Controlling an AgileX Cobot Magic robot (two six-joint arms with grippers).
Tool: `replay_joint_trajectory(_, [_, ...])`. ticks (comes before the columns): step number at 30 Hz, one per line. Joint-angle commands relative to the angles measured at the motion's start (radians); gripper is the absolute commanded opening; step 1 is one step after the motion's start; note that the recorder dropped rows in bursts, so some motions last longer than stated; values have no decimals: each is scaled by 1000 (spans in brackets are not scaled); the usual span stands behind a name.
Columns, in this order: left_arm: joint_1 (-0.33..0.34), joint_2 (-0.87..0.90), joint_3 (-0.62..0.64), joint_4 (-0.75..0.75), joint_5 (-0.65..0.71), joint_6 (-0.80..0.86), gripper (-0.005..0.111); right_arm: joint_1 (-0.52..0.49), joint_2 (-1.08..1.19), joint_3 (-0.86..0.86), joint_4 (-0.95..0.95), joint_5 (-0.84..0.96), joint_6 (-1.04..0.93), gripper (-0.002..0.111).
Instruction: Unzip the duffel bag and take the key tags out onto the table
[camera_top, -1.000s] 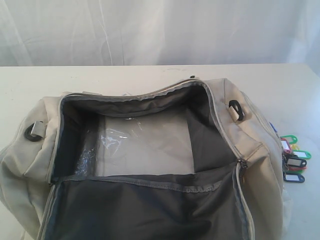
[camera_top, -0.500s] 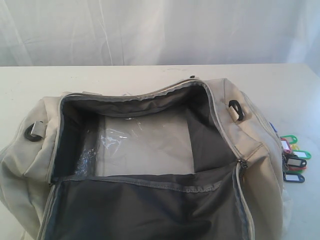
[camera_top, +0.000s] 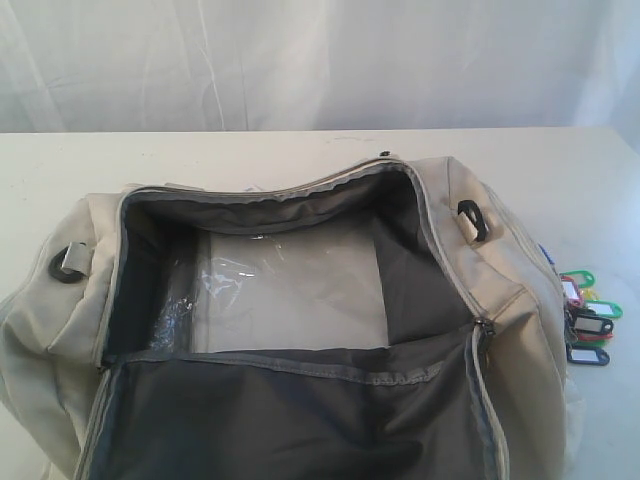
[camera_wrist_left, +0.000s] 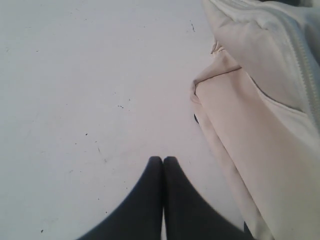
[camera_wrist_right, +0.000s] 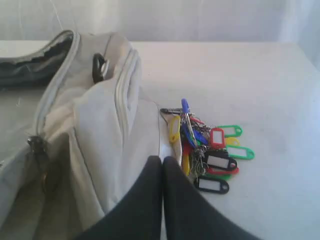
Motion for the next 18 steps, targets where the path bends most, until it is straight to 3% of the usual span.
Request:
replay_joint_trajectory(1, [3,-4,5,-7,-4,-7,0,-7,-8,86,2,-163,8,0])
replay_joint_trajectory(18, [3,-4,5,-7,-4,-7,0,-53,-110,206,0,-168,8,0])
